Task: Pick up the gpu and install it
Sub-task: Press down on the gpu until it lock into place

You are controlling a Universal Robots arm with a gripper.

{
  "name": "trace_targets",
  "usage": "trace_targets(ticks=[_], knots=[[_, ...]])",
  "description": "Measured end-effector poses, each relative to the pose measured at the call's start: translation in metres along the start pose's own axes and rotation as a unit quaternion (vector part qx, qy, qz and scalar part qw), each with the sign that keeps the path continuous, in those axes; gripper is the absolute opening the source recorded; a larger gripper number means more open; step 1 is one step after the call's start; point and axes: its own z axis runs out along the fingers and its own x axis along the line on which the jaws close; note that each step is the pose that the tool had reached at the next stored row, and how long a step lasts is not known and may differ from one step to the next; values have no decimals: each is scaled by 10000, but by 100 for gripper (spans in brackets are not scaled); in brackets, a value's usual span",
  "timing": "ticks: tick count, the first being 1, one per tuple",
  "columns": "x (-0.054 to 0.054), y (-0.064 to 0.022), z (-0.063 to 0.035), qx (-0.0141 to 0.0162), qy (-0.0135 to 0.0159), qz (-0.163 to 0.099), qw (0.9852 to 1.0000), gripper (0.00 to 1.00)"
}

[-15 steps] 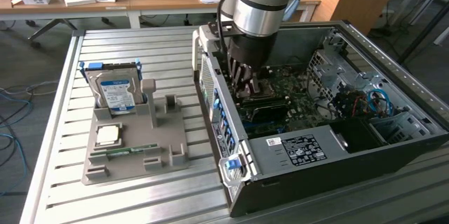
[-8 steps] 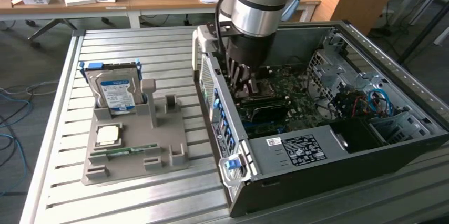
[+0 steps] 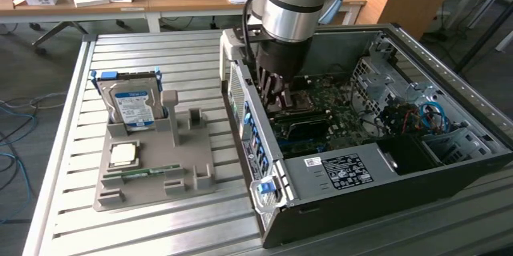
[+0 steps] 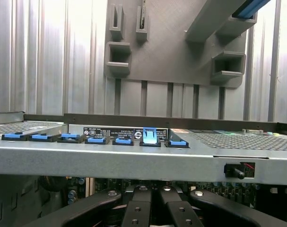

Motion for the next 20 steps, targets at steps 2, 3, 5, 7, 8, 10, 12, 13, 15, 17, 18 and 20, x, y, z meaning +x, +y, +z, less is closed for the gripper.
trace_targets(ticks=[2, 3, 5, 7, 8, 10, 12, 13, 15, 17, 18, 20], knots=[[0, 0, 0, 0, 0, 0, 10000, 11], [0, 1, 0, 0, 0, 0, 10000, 11], [0, 8, 1, 1, 0, 0, 10000, 11], [0, 13, 1, 0, 0, -1, 10000, 11], [0, 13, 1, 0, -1, -1, 10000, 11], [0, 14, 1, 0, 0, -1, 10000, 11], [0, 15, 1, 0, 0, 0, 10000, 11], [0, 15, 1, 0, 0, 0, 10000, 11], [0, 11, 1, 0, -1, 1, 10000, 11], [0, 1, 0, -1, 0, 1, 10000, 11], [0, -2, -1, -2, 1, 1, 10000, 11], [0, -8, 0, 0, -1, 0, 10000, 11]])
